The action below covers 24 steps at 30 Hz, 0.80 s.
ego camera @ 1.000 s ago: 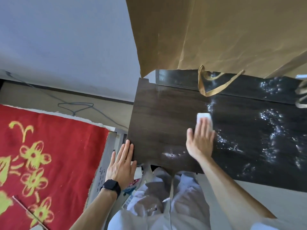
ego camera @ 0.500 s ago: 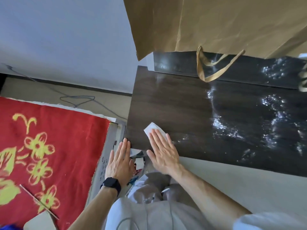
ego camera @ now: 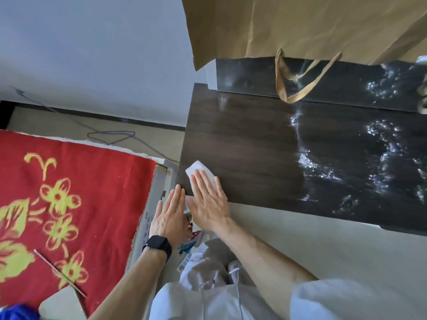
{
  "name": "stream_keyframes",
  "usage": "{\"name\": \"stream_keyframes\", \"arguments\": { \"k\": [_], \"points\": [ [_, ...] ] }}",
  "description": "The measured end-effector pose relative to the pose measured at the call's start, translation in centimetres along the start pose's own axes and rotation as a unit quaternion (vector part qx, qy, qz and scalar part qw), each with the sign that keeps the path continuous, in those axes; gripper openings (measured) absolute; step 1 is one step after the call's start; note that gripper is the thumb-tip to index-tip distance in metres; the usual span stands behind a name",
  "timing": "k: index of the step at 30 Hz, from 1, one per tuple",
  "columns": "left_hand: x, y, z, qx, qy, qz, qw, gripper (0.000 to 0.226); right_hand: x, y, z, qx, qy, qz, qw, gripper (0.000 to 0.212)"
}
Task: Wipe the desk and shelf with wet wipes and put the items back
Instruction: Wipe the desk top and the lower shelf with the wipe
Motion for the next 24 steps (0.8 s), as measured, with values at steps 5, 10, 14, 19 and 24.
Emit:
{"name": "stream_keyframes", "arguments": {
  "k": [5,10,14,19,24],
  "points": [
    [0.0,-0.5,0.0,0.009,0.006,-0.013,1.0,0.071,-1.8,-9.9,-3.1,0.032,-0.017,-0.006,0.999,0.061],
    [-0.4,-0.2,-0.3,-0.004,-0.023,-0.035,0.999,0.071,-3.3,-17.3,-5.0,0.296,-0.04,0.034,0.954,0.07],
    [-0.1,1.6,-0.9,-0.037,-0.032,-0.041,0.998,0.071,-2.9,-10.8,-1.1,0.246,-0.04,0.039,0.968,0.071],
    [-0.8,2.8,-0.7,-0.065,-0.063,-0.069,0.993,0.069,-1.0,-0.2,1.9,-0.046,0.012,-0.009,0.999,0.065],
    [-1.1,3.5,-0.8,-0.079,-0.079,-0.056,0.992,0.068,0.6,1.3,1.0,-0.236,0.068,-0.104,0.964,0.064]
  ]
}}
Point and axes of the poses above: each hand's wrist, its own z-axis towards the middle knuckle, its own x-axis out of the palm, y = z × x, the point moved 4 cm from there along z, towards the middle knuckle, and after that the axes turned 11 degrees about x, right-handed, at the moved point
